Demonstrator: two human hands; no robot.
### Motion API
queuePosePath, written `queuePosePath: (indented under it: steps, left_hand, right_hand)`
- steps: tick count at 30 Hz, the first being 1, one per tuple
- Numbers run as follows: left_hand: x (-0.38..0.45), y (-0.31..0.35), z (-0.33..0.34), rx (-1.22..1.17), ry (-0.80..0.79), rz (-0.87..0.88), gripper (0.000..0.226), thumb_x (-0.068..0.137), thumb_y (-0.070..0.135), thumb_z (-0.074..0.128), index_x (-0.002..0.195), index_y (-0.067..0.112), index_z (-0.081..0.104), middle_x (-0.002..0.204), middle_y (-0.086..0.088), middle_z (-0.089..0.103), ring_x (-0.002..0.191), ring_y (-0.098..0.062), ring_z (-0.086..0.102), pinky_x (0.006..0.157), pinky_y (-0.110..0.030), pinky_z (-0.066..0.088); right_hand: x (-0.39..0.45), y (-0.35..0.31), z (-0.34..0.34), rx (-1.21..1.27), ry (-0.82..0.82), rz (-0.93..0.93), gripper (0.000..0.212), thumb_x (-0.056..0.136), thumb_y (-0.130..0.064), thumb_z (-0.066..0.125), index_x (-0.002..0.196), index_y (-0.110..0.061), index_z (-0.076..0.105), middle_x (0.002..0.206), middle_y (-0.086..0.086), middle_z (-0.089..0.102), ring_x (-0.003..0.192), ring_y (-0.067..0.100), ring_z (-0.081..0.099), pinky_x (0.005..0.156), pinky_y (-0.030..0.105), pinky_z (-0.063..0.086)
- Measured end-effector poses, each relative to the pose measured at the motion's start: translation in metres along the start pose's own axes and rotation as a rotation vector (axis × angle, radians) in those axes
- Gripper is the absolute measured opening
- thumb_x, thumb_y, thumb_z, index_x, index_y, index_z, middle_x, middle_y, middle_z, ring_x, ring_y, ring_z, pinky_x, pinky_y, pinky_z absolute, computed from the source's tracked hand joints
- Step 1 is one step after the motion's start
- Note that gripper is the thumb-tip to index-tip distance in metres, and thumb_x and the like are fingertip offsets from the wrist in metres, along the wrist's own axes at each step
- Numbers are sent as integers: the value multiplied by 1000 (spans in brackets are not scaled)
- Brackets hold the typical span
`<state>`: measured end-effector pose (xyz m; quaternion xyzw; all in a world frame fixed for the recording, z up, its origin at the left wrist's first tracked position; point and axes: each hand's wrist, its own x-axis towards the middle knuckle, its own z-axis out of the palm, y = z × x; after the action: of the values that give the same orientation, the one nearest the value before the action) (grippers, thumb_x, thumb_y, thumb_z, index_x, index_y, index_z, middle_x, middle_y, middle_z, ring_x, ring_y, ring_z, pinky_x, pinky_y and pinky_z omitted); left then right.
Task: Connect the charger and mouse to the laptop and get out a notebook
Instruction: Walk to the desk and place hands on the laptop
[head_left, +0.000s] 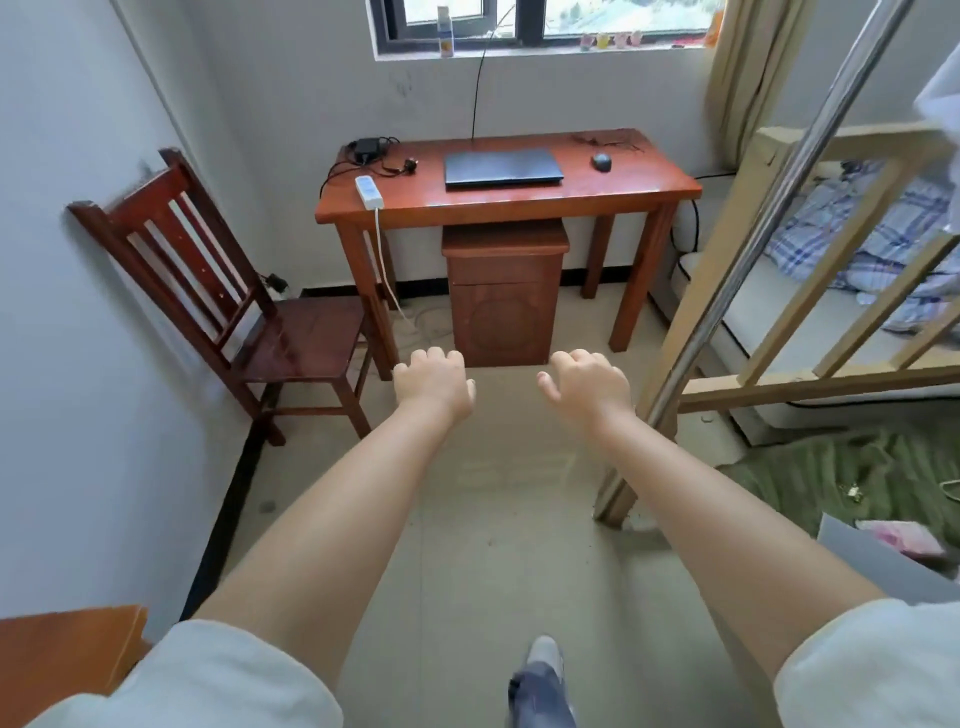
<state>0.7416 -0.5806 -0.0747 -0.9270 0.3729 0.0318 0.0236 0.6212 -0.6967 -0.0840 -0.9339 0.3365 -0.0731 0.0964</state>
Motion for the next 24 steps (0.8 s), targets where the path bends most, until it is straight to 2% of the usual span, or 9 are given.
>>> queuePosePath:
  steps: [11,16,24]
  left_hand:
    - [304,15,-26,-4,17,-32,40,93,33,37,121,6,45,128,-15,51,120,-31,44,96,-42,40]
    - [435,9,-35,-2,8,-69,42,93,34,35,124,7,43,128,-14,51,119,-31,44,95,-42,41]
    - [665,7,-22,-47,-36,-53,41,92,35,37,122,7,45,127,-14,51,119,-31,45,93,-42,43]
  right_hand:
    - [317,65,4,18,32,14,33,93,-31,38,104,-4,55,112,15,61,107,31,51,83,40,45]
    - [446,80,14,43,35,9,37,93,-31,38,117,-6,52,118,15,60,110,31,51,84,41,48]
    - [669,112,38,54,64,94,36,93,-28,41,118,-4,52,120,16,60,111,33,52,85,41,48]
